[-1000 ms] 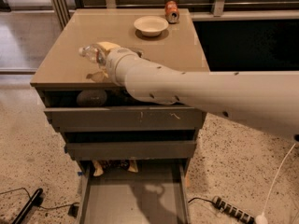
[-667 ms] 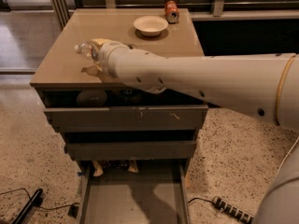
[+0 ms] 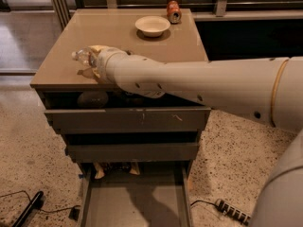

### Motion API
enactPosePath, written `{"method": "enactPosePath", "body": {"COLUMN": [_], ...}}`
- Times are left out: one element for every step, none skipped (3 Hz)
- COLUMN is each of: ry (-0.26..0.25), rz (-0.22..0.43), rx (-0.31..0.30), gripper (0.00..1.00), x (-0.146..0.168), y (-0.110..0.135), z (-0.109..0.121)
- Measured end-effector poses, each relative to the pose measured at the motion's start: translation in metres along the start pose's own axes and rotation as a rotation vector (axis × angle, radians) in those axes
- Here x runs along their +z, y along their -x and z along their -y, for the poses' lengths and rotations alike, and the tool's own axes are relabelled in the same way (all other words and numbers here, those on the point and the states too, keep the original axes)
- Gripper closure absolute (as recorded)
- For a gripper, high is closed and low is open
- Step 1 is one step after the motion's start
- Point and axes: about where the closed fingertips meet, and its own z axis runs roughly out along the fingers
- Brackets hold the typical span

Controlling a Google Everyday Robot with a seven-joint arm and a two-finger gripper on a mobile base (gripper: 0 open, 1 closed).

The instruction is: Pick water bottle from bottom drawer and place on counter

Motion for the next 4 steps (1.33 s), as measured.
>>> {"method": "enactPosePath", "body": {"ry": [0.026,0.040,0.040,0.040], "rz": [0.028,0.044,0.045,0.045], "rx": [0.018,0.025,0.025,0.025], "gripper": [1.00,1.00,0.81,0.58], "x": [0.009,0.013,0.014,0.014], "y": [0.007,0.010,0.010,0.010], "z": [-0.023,-0.035,-0.036,-0.036]}}
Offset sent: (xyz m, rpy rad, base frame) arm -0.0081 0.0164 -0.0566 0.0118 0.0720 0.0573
